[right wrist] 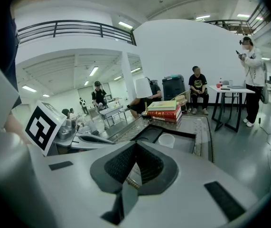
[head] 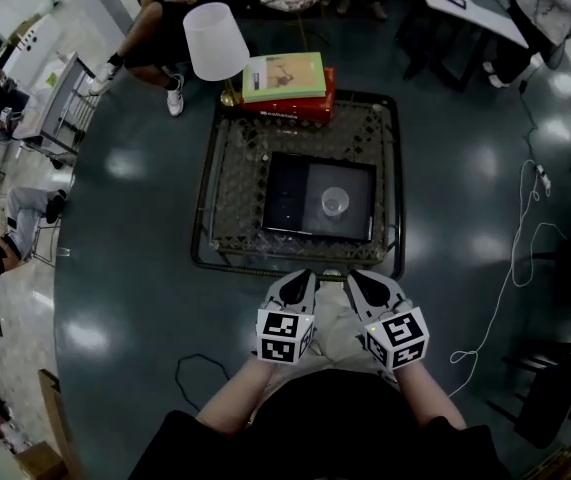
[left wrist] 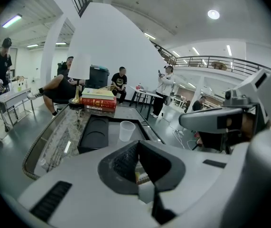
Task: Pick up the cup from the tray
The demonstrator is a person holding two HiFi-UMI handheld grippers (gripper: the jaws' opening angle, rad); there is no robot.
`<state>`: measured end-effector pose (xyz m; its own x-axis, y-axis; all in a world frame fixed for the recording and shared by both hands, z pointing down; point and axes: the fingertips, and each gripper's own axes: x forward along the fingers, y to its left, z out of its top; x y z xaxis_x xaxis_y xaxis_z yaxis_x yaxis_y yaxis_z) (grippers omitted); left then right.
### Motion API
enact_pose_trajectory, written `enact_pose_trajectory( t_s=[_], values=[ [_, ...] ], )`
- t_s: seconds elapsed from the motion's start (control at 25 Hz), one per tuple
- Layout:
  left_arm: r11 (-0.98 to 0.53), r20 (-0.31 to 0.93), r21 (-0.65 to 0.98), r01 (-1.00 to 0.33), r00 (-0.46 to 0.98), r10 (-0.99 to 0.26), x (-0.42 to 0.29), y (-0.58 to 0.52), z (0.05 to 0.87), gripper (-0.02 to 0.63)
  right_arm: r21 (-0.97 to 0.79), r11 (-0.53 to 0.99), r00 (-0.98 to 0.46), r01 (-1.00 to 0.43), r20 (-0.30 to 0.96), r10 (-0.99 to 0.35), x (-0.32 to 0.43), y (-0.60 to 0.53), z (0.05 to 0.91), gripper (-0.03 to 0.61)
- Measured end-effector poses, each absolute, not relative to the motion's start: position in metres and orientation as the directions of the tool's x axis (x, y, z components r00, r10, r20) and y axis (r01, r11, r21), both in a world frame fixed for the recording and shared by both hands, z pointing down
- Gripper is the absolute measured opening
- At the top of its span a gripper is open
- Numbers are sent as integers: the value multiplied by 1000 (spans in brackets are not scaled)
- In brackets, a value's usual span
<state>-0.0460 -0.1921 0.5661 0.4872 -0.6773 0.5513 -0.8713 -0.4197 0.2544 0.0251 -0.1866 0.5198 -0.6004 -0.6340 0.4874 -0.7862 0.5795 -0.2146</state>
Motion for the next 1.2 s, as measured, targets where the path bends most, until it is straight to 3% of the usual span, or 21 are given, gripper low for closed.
enact_pose_trajectory(
  t_s=[0.36,0.52,0.84,1.2],
  values=[
    [-444,627,184,-877,453,-634,-23,-240,603,20,-251,573,-613,-780,492,-618,41,-241,528,12],
    [-442,662,157,-883,426,-616,-12,-264,624,130,-268,569,-617,-778,501,-607,49,-256,533,12],
    [-409,745,152,-900,377,-551,0,-305,667,285,-286,554,-614,-782,512,-601,68,-284,540,12],
    [-410,803,141,-901,346,-485,17,-338,700,333,-298,550,-615,-780,529,-586,84,-311,549,12]
  ],
)
